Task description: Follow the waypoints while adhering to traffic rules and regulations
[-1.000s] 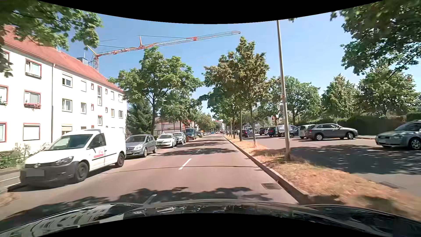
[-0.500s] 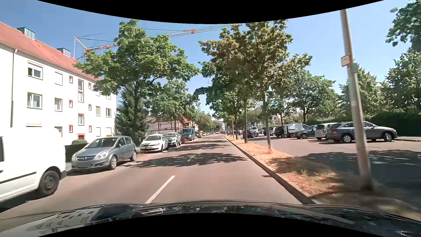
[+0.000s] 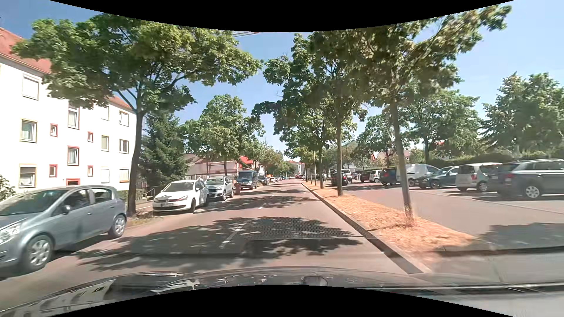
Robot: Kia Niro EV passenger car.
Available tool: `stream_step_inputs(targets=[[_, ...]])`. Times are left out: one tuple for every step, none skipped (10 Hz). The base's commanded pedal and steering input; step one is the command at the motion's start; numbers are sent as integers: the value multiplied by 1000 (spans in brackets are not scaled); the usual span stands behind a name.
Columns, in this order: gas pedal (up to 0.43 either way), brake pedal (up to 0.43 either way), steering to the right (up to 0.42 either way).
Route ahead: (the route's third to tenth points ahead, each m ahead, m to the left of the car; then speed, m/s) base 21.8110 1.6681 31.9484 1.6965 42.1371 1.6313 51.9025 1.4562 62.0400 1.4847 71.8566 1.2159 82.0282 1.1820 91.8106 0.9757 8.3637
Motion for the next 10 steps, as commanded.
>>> stream_step_inputs(targets=[[110, 0, -2], [110, 0, -2], [110, 0, -2], [110, 0, -2], [110, 0, -2], [110, 0, -2], [110, 0, -2], [110, 0, -2], [110, 0, -2], [110, 0, -2]])
